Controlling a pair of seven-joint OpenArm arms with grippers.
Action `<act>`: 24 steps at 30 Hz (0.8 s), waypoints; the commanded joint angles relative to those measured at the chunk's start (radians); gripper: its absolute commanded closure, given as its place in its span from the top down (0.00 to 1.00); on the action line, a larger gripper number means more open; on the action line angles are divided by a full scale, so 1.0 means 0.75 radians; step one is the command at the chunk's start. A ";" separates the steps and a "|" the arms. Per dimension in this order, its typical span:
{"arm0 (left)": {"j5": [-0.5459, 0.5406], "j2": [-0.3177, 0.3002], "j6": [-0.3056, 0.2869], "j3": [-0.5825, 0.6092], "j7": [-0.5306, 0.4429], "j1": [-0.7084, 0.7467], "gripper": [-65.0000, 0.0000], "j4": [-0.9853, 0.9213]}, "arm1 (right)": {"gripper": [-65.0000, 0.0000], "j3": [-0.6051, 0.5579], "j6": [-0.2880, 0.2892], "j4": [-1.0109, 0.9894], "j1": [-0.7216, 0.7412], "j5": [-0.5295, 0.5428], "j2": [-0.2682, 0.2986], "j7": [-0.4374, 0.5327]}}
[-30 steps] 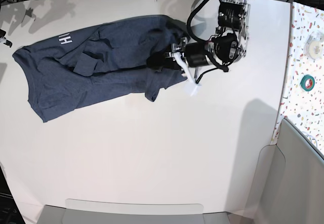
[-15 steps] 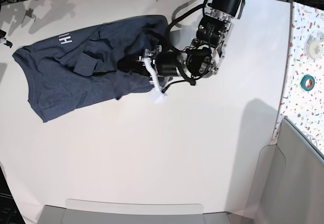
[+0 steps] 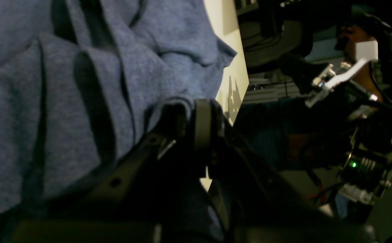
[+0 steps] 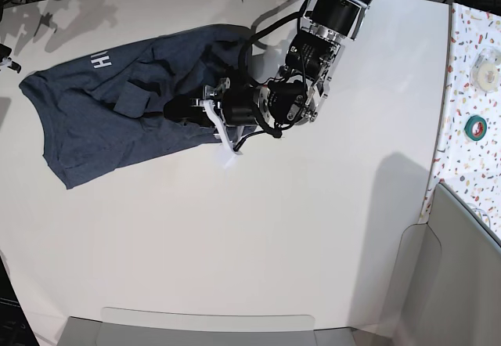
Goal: Layout the t-shirt on the table in an organized manner, then fold the t-shirt properly
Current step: 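Fold the grasped end with the left gripper toward the shirt middle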
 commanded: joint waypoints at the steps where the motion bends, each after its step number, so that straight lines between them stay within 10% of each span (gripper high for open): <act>1: -0.036 0.010 -0.017 0.001 -0.030 -0.026 0.00 0.016 | 0.38 0.005 0.004 0.017 0.005 0.002 0.023 0.028; 6: -0.036 0.010 -0.019 0.001 -0.040 -0.020 0.03 0.001 | 0.38 0.003 0.004 0.017 0.005 0.002 0.001 0.028; 14: -0.044 0.012 -0.013 0.074 -0.026 -0.022 0.51 0.009 | 0.38 0.001 0.004 0.017 0.021 0.002 0.001 0.028; 24: -0.050 -0.086 -0.013 -0.003 -0.024 -0.015 0.36 0.216 | 0.38 -0.001 0.004 0.015 0.025 0.007 0.001 0.028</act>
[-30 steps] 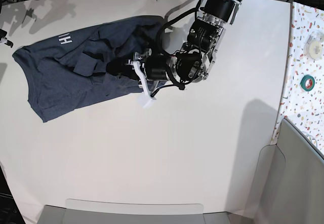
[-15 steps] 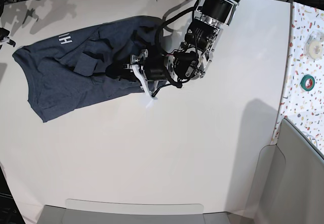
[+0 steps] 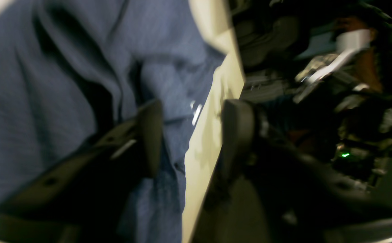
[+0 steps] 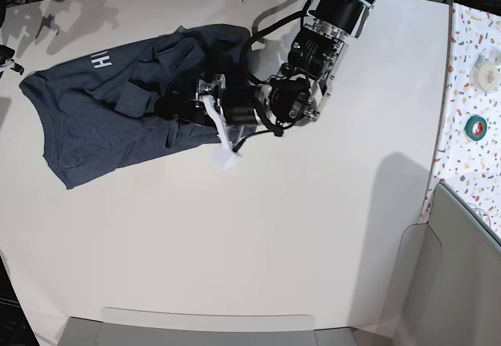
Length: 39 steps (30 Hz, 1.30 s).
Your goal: Layout the t-shirt on the table in an organized manner, then fold the t-shirt properly
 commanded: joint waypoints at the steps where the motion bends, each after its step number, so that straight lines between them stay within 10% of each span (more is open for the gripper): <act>1: -0.024 -0.036 -0.008 -0.026 -0.015 -0.023 0.30 0.064 | 0.38 0.005 0.004 0.016 0.006 0.006 0.025 0.026; 6: -0.014 -0.175 -0.006 -0.034 0.067 -0.010 0.00 0.123 | 0.38 0.005 0.004 -0.008 0.022 0.006 0.010 0.026; 32: 0.209 -0.208 0.000 0.064 0.142 0.153 0.03 0.258 | 0.38 -0.071 0.004 -0.133 0.080 0.008 0.008 0.022; 39: 0.443 -0.200 0.258 0.351 0.112 0.100 0.03 0.281 | 0.38 -0.071 0.004 -0.133 0.080 0.008 0.008 0.022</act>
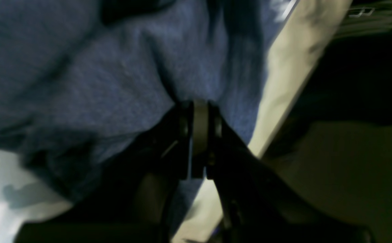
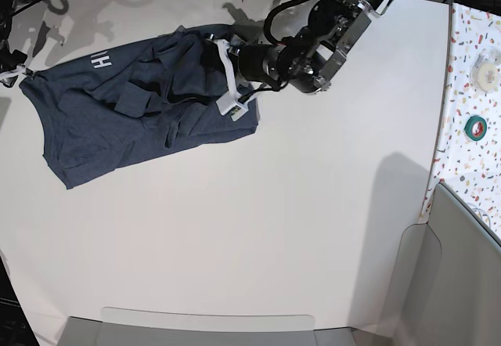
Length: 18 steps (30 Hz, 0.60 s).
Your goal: Layout the t-shirt on the table in an organized manner, then fold the t-shirt properly
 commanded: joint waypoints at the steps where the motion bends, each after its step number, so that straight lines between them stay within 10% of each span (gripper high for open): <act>1: 0.003 0.006 0.012 0.024 -0.025 -0.037 0.03 0.036 | 0.38 0.006 0.004 0.018 0.010 0.008 0.027 0.023; 18: 0.050 -0.084 0.038 -0.021 0.000 -0.033 0.03 0.153 | 0.38 0.006 0.004 0.018 0.001 0.008 0.029 0.027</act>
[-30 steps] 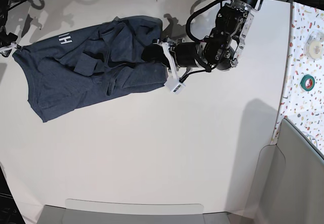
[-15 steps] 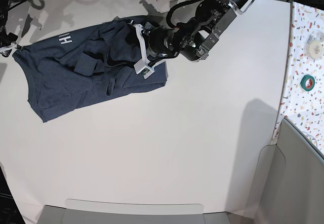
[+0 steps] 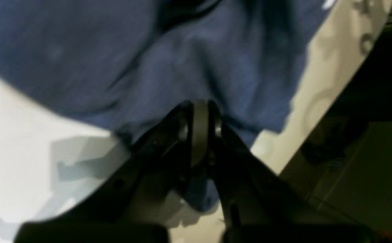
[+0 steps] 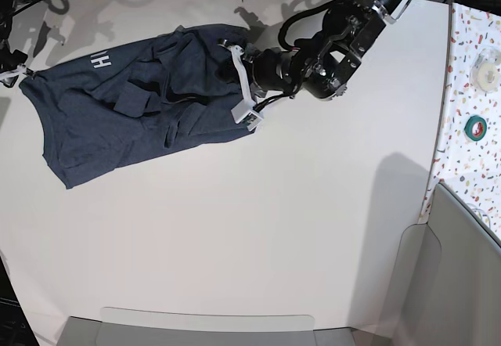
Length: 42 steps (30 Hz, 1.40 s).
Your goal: Layout the t-shirt on the table in an organized manner, then fold the t-shirt properly
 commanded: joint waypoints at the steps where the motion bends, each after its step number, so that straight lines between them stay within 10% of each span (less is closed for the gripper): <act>1: -0.020 0.015 -0.007 0.001 -0.015 -0.014 0.03 0.029 | 0.38 0.006 0.004 0.018 0.006 0.007 0.028 0.027; 19: -0.016 0.025 -0.005 0.103 -0.027 0.021 0.03 0.006 | 0.38 0.006 0.004 0.022 0.002 0.007 0.028 0.023; 42: 0.183 0.289 -0.017 0.136 -0.013 -0.051 0.03 -0.092 | 0.38 0.006 0.004 0.022 0.002 0.007 0.026 0.023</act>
